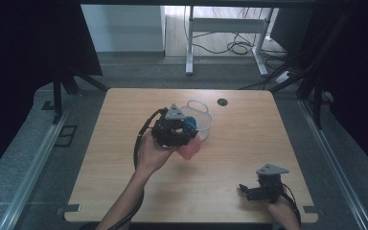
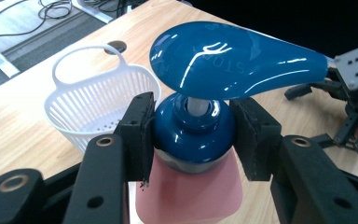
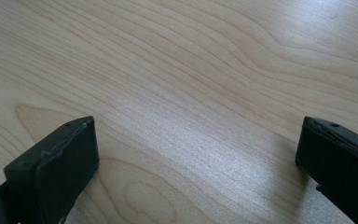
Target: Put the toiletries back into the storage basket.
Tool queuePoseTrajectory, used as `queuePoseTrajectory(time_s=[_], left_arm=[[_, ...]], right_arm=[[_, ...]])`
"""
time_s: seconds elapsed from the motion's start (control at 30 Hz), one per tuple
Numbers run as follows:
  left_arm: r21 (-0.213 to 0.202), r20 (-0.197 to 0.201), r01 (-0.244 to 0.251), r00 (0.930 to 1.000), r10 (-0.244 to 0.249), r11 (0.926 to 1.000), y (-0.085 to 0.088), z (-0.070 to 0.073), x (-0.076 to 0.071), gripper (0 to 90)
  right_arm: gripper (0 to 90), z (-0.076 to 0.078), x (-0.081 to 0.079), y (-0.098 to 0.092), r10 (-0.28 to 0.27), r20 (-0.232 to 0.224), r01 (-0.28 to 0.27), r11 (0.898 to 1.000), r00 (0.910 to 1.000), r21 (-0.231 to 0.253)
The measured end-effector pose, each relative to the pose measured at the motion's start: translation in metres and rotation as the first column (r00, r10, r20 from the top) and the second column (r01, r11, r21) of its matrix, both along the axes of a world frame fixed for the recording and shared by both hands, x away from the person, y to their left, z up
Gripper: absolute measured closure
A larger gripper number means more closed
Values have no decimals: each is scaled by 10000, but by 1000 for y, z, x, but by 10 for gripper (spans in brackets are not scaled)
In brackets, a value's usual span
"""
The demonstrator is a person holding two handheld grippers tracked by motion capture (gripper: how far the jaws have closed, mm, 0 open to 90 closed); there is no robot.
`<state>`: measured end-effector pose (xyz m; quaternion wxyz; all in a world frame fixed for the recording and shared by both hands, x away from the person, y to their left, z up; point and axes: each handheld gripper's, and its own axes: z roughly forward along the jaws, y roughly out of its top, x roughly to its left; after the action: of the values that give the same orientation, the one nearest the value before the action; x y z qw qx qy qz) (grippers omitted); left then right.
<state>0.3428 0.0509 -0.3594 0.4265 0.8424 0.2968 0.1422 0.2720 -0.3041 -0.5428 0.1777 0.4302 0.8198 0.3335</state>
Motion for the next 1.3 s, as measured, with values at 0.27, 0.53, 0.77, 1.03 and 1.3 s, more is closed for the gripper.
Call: queuePoseTrajectory(time_s=[0.27,0.53,0.77,1.03,1.3], left_arm=[[-14,77,-205,9998,205,9998,-5,11,13,528],[-24,175,-373,9992,373,9993,-10,21,26,528],[-186,210,-606,9979,610,9980,-14,27,40,528],[-110,418,-822,9957,826,9966,-20,35,57,528],[-224,573,-1088,9923,1099,9938,-32,36,72,528]], right_arm=[[0,0,0,0,6,-3,-6,10000,10000,5],[0,0,0,0,16,-6,-16,10000,10000,20],[0,0,0,0,71,5,-71,10000,10000,-7],[0,0,0,1,67,-3,-67,10000,10000,26],[0,0,0,1,86,8,-86,10000,10000,29]])
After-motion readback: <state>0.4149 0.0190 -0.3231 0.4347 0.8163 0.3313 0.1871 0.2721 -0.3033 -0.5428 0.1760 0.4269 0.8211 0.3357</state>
